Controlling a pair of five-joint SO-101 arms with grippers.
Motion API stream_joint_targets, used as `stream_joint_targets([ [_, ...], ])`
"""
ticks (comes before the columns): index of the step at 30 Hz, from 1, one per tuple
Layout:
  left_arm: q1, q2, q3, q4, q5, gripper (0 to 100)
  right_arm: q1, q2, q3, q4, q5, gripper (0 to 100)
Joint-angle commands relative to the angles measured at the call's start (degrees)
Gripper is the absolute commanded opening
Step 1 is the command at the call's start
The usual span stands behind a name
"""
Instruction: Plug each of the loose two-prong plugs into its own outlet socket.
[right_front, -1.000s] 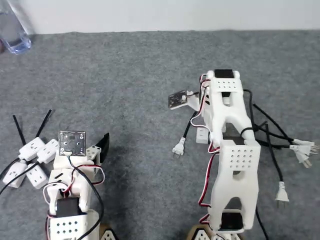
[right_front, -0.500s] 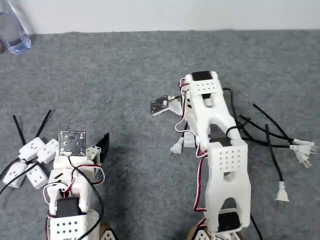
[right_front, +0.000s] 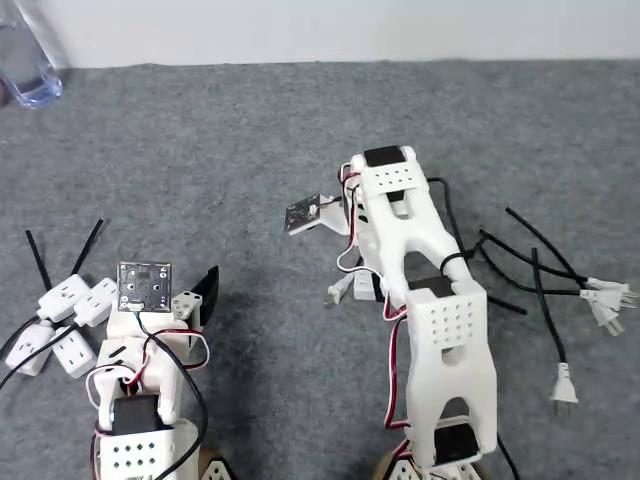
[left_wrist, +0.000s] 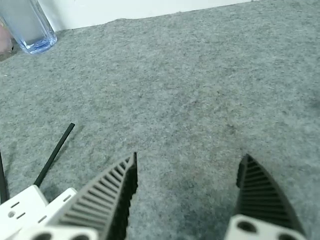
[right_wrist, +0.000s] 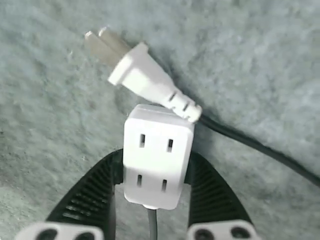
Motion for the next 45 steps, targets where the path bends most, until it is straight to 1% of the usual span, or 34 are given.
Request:
stream_joint_targets([
  [1,0.26,-0.79,-0.31,-1.58,-0.44,30,-1.98,-2.51,3.69,-1.1,-0.53,0.9],
  [4,0.26,-0.79,-0.31,-1.58,-0.44,30,-3.21,-2.51,6.59,-4.35,-0.7,0.9],
  [7,0.26,-0.79,-0.31,-1.58,-0.44,30,-5.05,-2.51,7.21,-5.93,-3.52,0.9],
  [9,0.26,-0.79,-0.31,-1.58,-0.44,30,-5.93,-2.51,7.21,-6.46,-4.57,0.9],
  [17,0.26,-0.79,-0.31,-1.58,-0.44,30,-6.2,-2.51,7.47,-5.93,-4.31,1.5],
  [19,0.26,-0.79,-0.31,-1.58,-0.44,30,-6.2,-2.59,7.12,-4.7,-4.31,6.5],
  [24,0.18,-0.79,-0.31,-1.58,-0.44,30,-6.99,-6.64,5.98,0.84,-4.13,29.6],
  [26,0.09,-0.79,-0.31,-1.58,-0.44,30,-7.08,-9.89,5.98,2.86,-3.25,34.8],
  [27,0.09,-0.79,-0.31,-1.58,-0.44,30,-6.81,-11.91,6.15,3.12,-2.73,35.5],
  [33,0.09,-0.79,-0.31,-1.49,-0.44,30,-3.21,-21.58,6.24,3.12,-2.29,32.4],
  [38,0.09,-0.79,-0.31,-1.49,-0.44,30,-0.31,-22.02,5.98,2.95,4.04,27.4],
  [45,0.18,-0.79,-0.31,-1.49,-0.44,30,3.56,-19.65,5.89,-2.51,11.16,27.3],
])
